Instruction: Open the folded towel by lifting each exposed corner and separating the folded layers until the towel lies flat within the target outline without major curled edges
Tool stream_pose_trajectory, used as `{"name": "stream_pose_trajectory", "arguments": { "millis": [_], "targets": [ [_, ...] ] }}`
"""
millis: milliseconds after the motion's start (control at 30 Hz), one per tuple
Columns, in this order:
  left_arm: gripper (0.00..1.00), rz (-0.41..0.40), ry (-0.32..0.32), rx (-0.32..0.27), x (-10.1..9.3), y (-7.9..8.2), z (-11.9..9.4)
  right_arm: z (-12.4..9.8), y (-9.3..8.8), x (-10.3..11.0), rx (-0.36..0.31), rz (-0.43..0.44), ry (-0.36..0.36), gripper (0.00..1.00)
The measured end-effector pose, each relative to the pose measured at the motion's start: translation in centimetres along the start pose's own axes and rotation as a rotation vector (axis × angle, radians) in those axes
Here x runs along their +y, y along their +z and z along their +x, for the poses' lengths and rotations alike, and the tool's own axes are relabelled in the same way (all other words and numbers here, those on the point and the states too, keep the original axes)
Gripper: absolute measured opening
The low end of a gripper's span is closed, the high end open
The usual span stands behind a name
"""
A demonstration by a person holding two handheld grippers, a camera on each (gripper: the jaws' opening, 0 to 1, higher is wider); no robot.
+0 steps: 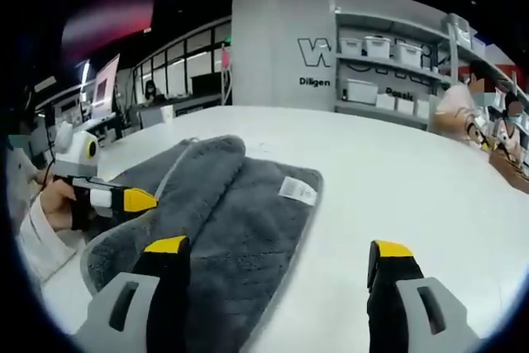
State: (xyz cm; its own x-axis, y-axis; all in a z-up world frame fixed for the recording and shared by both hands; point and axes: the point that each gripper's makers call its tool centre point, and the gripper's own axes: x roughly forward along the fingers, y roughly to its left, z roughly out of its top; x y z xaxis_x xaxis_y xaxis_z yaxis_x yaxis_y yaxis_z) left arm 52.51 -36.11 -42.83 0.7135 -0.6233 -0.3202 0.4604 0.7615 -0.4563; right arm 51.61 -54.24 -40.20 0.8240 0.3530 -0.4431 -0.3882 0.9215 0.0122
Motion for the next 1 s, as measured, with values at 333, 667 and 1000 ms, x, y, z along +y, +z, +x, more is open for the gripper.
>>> {"name": "stream_pose_trajectory", "arguments": {
  "millis": [333,667,1000],
  "targets": [
    [0.01,0.089,-0.014,0.0,-0.6,0.8,-1.0,-0.1,0.1,-0.8,-0.009,0.014,-0.019,0.86],
    [0.01,0.117,-0.069,-0.02,-0.6,2.3,-2.7,0.3,-0.3,-0.3,0.013,0.004,-0.006,0.88],
    [0.01,0.119,-0.052,-0.039,1.8,3.8,-4.5,0.4,-0.5,0.1,0.027,-0.018,0.002,0.9]
  ]
}}
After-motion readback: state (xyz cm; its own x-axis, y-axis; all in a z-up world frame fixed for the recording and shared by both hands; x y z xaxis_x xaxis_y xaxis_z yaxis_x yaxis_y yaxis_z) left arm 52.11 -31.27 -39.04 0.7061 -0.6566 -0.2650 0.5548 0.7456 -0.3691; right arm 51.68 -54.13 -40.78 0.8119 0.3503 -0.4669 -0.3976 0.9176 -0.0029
